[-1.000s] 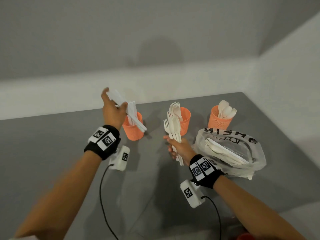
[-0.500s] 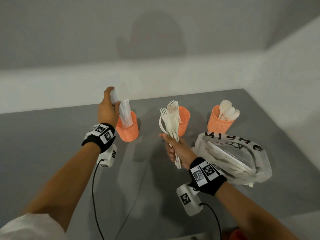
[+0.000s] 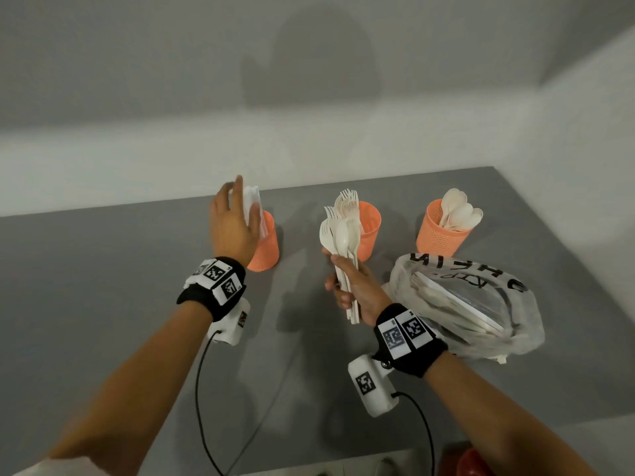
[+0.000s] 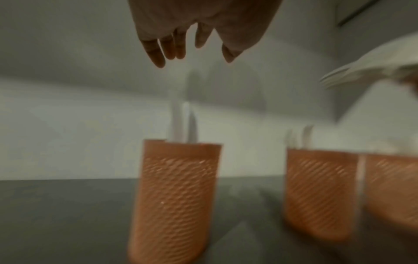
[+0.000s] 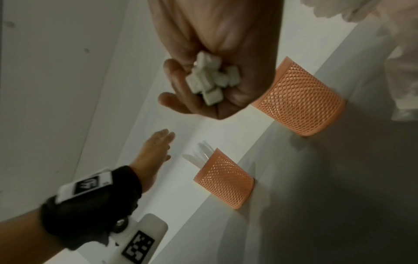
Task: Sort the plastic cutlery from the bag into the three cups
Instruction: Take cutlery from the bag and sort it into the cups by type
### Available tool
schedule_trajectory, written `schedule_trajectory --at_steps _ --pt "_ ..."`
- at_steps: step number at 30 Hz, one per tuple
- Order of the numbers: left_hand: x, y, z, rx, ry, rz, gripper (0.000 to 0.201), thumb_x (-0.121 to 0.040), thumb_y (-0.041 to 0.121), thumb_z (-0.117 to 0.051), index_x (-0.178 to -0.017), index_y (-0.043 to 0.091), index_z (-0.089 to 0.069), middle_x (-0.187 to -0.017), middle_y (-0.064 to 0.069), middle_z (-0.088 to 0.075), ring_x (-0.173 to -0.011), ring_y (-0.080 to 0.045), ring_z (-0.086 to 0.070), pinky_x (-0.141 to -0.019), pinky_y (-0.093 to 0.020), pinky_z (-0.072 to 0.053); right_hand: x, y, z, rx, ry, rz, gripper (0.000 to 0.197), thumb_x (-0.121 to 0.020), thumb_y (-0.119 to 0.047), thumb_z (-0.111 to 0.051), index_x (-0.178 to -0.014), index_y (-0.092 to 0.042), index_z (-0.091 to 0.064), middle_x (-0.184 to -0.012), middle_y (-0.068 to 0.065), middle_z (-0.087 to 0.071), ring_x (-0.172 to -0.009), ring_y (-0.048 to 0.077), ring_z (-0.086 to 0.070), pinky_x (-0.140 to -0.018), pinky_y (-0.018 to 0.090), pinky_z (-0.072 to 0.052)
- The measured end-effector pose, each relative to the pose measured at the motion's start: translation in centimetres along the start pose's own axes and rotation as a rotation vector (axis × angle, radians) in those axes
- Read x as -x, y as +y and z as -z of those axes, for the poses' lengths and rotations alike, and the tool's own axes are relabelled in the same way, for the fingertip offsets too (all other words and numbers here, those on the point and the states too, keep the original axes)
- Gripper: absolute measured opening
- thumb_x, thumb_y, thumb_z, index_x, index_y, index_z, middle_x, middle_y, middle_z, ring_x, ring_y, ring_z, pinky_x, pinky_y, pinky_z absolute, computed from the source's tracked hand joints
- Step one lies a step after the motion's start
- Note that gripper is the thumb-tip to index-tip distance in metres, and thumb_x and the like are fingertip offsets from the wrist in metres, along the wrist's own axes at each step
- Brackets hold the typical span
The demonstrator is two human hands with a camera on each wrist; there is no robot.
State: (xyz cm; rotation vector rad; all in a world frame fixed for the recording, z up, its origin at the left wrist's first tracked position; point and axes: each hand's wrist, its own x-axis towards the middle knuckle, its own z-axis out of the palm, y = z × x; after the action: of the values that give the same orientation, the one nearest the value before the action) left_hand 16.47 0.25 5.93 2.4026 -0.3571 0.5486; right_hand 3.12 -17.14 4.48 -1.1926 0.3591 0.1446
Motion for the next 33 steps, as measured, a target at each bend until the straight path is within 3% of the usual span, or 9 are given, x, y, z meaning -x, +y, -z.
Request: schedule_trajectory --at_steps 2,5,8,11,14,17,21,27,33 --pt "1.7 2.9 0.5 0.262 -0.019 0.08 0.034 -0.095 0.02 -0.045 -0.123 0.004 -0.053 -0.116 -0.017 -0.059 -0.102 -0.027 -0.055 -0.089 -0.031 -0.043 0.1 0.1 -0.3 0.019 0.002 0.019 0.03 -0.096 -0.027 -0.046 -0.123 -0.016 -0.053 -0.055 0.001 -0.058 -0.03 0.006 -0.033 -0.032 0.014 -0.027" --pt "4.8 6.8 0.4 0.466 -0.272 0.243 0.025 -0.095 0.03 -0.046 -0.09 0.01 -0.061 -0.086 -0.008 -0.065 -0.074 -0.017 -0.056 -0.067 -0.026 -0.042 0.8 0.2 -1.1 0.052 -0.003 0.053 0.026 -0.095 -0.028 -0.048 -0.117 -0.015 -0.056 -0.06 0.002 -0.061 -0.031 0.007 -0.037 -0.033 0.014 -0.029" --pt "7.2 8.8 -0.3 0.63 -0.38 0.409 0.033 -0.094 0.033 -0.047 -0.069 0.013 -0.055 -0.067 -0.004 -0.059 -0.061 -0.018 -0.056 -0.058 -0.026 -0.047 1.7 0.4 -1.9 0.079 -0.02 0.103 0.014 -0.096 -0.028 -0.048 -0.097 -0.021 -0.06 -0.064 0.003 -0.062 -0.035 0.009 -0.044 -0.036 0.017 -0.033" --pt "8.1 9.0 -1.2 0.6 -0.338 0.455 0.038 -0.095 0.027 -0.043 -0.059 0.014 -0.047 -0.06 -0.004 -0.052 -0.063 -0.024 -0.054 -0.067 -0.038 -0.049 2.5 0.7 -2.1 0.07 -0.022 0.102 0.011 -0.096 -0.027 -0.048 -0.095 -0.024 -0.058 -0.062 -0.005 -0.065 -0.04 0.013 -0.053 -0.039 0.02 -0.04" --pt "8.6 9.1 -1.2 0.6 -0.306 0.49 0.034 -0.093 0.023 -0.034 -0.064 0.011 -0.046 -0.063 -0.009 -0.055 -0.062 -0.026 -0.054 -0.066 -0.043 -0.05 3.1 1.1 -1.8 0.058 -0.027 0.069 0.017 -0.096 -0.024 -0.045 -0.096 -0.019 -0.061 -0.065 -0.003 -0.069 -0.045 0.015 -0.059 -0.044 0.022 -0.046" --pt "8.2 9.2 -0.5 0.734 -0.196 0.611 0.031 -0.095 0.019 -0.027 -0.076 0.007 -0.047 -0.068 -0.01 -0.059 -0.059 -0.023 -0.056 -0.053 -0.029 -0.048 3.3 1.6 -1.3 0.058 0.004 0.065 0.025 -0.097 -0.014 -0.039 -0.111 -0.011 -0.059 -0.079 0.009 -0.068 -0.053 0.017 -0.065 -0.05 0.025 -0.054" --pt "6.5 8.7 0.8 0.868 -0.048 0.698 0.022 -0.094 0.017 -0.026 -0.078 0.009 -0.04 -0.048 -0.001 -0.041 -0.042 -0.016 -0.044 -0.048 -0.025 -0.042 3.1 1.7 -0.5 0.107 0.058 0.065 0.028 -0.095 -0.006 -0.038 -0.119 -0.006 -0.053 -0.081 0.01 -0.067 -0.06 0.015 -0.065 -0.057 0.026 -0.055" --pt "6.4 9.4 0.5 0.72 -0.259 0.552 0.035 -0.092 0.019 -0.047 -0.058 0.019 -0.038 -0.048 0.004 -0.03 -0.027 -0.003 -0.026 -0.036 -0.017 -0.024 3.4 1.5 -0.4 0.273 0.067 0.149 0.031 -0.094 -0.006 -0.04 -0.122 -0.007 -0.054 -0.062 0.007 -0.059 -0.039 0.01 -0.047 -0.041 0.021 -0.044" --pt "6.8 10.6 -0.6 0.725 -0.288 0.555 0.024 -0.097 0.017 -0.042 -0.076 0.009 -0.052 -0.056 -0.001 -0.041 -0.035 -0.006 -0.041 -0.041 -0.019 -0.031 4.0 0.9 -0.1 0.217 -0.027 0.131 0.024 -0.097 -0.012 -0.041 -0.118 -0.008 -0.052 -0.071 0.011 -0.063 -0.046 0.014 -0.056 -0.048 0.025 -0.05"
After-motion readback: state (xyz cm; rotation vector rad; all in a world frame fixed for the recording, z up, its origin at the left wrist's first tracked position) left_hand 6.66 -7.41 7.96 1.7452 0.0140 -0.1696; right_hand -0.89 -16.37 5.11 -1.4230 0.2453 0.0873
